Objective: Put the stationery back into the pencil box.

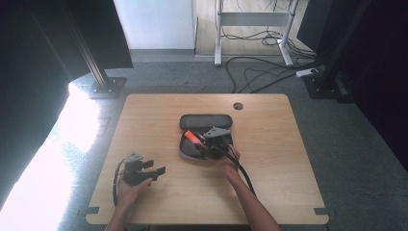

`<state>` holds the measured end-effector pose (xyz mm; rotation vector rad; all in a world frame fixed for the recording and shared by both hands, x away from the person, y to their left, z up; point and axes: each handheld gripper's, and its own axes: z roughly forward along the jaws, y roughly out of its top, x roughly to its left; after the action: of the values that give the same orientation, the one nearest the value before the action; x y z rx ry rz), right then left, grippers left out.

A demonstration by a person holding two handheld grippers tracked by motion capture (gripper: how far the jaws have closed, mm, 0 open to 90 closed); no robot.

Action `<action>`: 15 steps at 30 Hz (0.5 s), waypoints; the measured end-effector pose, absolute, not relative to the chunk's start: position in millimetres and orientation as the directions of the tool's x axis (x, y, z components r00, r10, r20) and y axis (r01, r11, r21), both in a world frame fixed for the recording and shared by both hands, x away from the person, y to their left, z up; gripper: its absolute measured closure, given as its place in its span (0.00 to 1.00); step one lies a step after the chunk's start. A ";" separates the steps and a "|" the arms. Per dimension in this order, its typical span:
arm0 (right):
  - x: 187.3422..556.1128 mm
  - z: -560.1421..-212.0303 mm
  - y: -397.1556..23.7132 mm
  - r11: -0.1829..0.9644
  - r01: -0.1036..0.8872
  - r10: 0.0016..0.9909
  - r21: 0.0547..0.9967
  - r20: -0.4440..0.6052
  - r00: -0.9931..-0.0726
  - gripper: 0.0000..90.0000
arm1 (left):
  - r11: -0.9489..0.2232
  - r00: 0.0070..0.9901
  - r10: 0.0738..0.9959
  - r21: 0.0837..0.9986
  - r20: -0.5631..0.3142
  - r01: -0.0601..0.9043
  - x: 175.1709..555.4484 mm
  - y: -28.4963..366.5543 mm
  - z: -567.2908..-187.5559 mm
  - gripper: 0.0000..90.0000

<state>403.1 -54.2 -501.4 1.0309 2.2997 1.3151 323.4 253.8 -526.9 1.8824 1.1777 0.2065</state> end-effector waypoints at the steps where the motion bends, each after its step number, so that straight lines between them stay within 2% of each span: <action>1: 404.3 -502.3 -54.1 0.327 0.435 0.708 0.839 0.087 -0.700 0.73 | -0.163 0.536 0.792 0.746 -0.291 0.646 323.4 253.9 -526.9 0.32; 15: 414.7 -514.8 -50.9 0.341 0.463 0.720 0.818 0.090 -0.688 0.73 | -0.162 0.537 0.791 0.747 -0.292 0.645 323.8 254.8 -527.3 0.32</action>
<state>414.7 -50.9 -514.8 1.0570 2.3208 1.2721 323.8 254.8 -527.3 1.8811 1.1770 0.2058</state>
